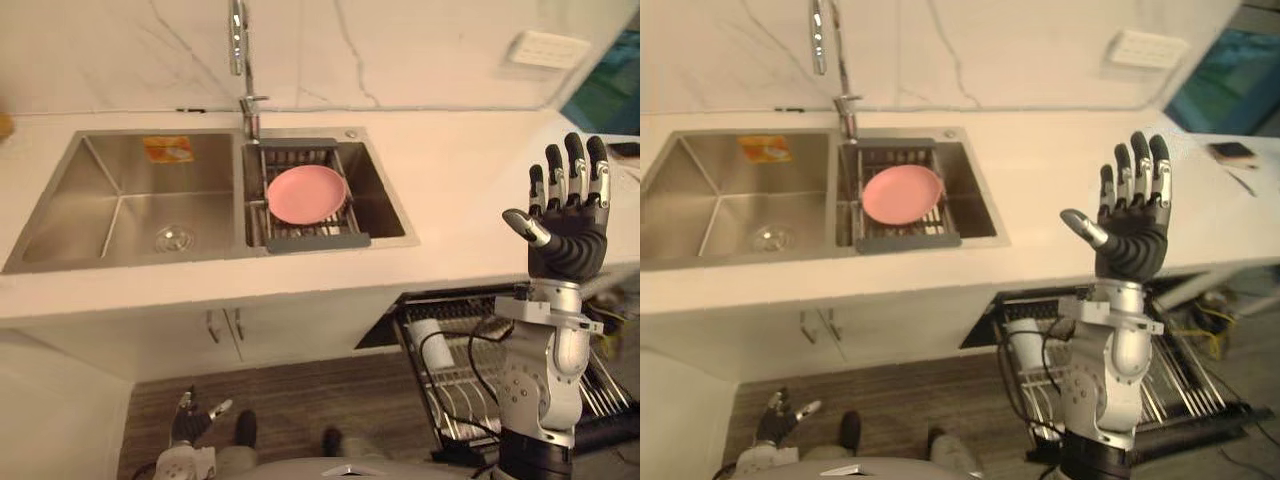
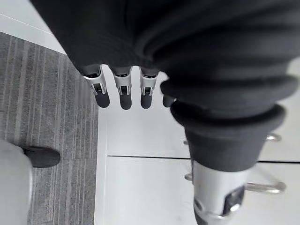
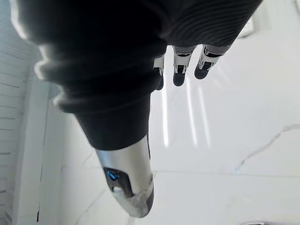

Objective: Walk over to the sink, pick up the cup, carry it to the dishwasher, place the cup inside the dishwasher, then close the dishwasher door

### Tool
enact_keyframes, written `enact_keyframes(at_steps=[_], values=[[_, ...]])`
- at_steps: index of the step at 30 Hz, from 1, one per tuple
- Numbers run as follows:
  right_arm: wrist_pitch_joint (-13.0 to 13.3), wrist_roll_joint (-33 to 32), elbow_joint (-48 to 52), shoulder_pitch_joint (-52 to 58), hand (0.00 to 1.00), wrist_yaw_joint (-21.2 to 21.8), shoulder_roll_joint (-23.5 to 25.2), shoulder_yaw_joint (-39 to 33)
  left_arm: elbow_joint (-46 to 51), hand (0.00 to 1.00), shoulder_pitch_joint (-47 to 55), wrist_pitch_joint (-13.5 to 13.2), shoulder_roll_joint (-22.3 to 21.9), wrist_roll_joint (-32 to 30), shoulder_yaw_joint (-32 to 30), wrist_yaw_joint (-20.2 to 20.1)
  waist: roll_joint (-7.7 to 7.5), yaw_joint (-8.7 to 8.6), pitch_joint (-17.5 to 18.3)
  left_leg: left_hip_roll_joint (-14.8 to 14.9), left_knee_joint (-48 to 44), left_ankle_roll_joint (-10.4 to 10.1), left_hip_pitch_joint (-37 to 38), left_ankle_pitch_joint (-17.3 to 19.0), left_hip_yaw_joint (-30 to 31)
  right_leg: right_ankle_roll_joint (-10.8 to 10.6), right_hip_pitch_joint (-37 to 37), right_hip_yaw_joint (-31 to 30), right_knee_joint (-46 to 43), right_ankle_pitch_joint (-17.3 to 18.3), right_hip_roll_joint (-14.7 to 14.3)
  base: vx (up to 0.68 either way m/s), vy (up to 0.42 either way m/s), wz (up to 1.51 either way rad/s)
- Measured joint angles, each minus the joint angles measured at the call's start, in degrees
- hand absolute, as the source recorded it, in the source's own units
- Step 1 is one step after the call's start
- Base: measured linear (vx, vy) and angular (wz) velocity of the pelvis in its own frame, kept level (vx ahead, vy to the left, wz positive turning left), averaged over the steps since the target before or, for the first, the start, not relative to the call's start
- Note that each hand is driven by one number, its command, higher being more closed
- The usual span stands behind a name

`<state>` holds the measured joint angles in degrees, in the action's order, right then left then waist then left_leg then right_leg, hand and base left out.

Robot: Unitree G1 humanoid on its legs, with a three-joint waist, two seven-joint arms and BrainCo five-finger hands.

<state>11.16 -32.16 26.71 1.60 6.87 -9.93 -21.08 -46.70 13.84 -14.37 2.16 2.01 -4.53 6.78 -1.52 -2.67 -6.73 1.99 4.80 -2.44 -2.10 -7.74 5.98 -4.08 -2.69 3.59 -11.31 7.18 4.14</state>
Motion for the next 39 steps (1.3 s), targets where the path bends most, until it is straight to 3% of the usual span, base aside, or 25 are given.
enact_keyframes(at_steps=[3,5,13,17,22,25,29,31,39], values=[[0.0,-0.1,0.2,0.0,0.00,0.0,-0.1,0.1,-0.1,0.00,0.8,0.0,-1.5,0.0,-0.3,0.0,2.13,0.27,1.0,1.1,0.0,-0.9,1.0,0.2,-2.7,-0.1,3.2,0.5,3.7,-1.4,-1.1,0.15,-0.075,0.03],[0.0,0.0,1.3,0.2,0.00,0.0,0.0,0.2,-0.1,0.00,0.8,0.0,-1.7,-0.2,-0.5,0.0,2.03,0.46,1.2,1.5,0.0,-1.2,1.2,0.6,-3.1,-0.2,4.1,0.5,5.2,-2.0,-1.4,0.10,-0.031,-0.07],[-1.1,1.7,3.3,1.8,0.00,2.1,2.6,7.9,-1.9,0.00,0.4,-0.8,-0.2,-1.0,-2.0,0.6,-1.10,0.90,3.4,0.9,0.1,-0.5,1.5,1.8,-3.7,-0.3,6.1,0.4,8.9,-3.6,-0.7,0.00,0.006,0.00],[-1.3,8.6,-0.7,1.8,0.00,2.4,2.6,9.7,-2.7,0.00,0.3,-1.5,0.2,-1.1,-1.9,0.9,-1.12,0.89,3.6,0.5,0.1,-0.3,1.9,1.7,-4.1,-0.4,6.7,0.4,9.6,-3.8,-0.4,-0.06,0.014,0.02],[-1.8,20.0,-3.3,1.9,0.00,-1.6,1.9,9.8,-3.5,0.00,0.1,-1.5,0.9,-1.1,-1.1,1.2,-1.07,0.76,4.5,0.5,0.1,-0.2,1.1,1.2,-4.4,-0.3,6.6,1.2,10.7,-4.1,-0.3,-0.04,-0.002,0.08],[-3.6,31.2,-6.3,-0.3,0.00,-5.0,-1.7,10.8,-3.5,0.00,-0.2,-0.6,2.1,-1.1,-0.1,1.2,-1.32,0.77,4.7,0.4,0.1,-0.2,0.7,1.0,-4.4,-0.5,6.7,2.2,10.9,-4.0,-0.2,0.00,-0.010,0.13],[-7.9,38.7,-12.6,-7.7,0.00,-4.9,-6.9,12.7,-3.8,0.00,-0.8,0.6,3.0,-1.1,0.1,1.2,-1.28,1.00,4.7,-0.2,0.1,0.0,-0.1,0.5,-3.4,-1.0,7.1,3.9,10.9,-4.3,0.2,0.01,-0.001,0.23],[-10.3,41.9,-19.5,-14.2,0.00,-4.3,-11.2,15.0,-3.6,0.00,-1.0,1.8,3.8,-1.2,0.1,1.1,-1.24,1.98,4.6,-0.8,0.1,0.1,-0.1,0.0,-2.4,-1.1,7.9,5.3,11.0,-4.3,0.8,0.02,0.005,0.30],[-12.1,50.7,-42.4,-31.4,0.00,-3.7,-18.3,19.4,-3.3,0.00,-0.2,5.6,4.9,-2.4,0.2,0.1,-0.63,5.42,1.8,-2.7,0.1,1.0,-1.9,-0.9,0.0,-1.8,7.9,8.6,11.0,-4.0,2.3,-0.01,0.015,0.22]])
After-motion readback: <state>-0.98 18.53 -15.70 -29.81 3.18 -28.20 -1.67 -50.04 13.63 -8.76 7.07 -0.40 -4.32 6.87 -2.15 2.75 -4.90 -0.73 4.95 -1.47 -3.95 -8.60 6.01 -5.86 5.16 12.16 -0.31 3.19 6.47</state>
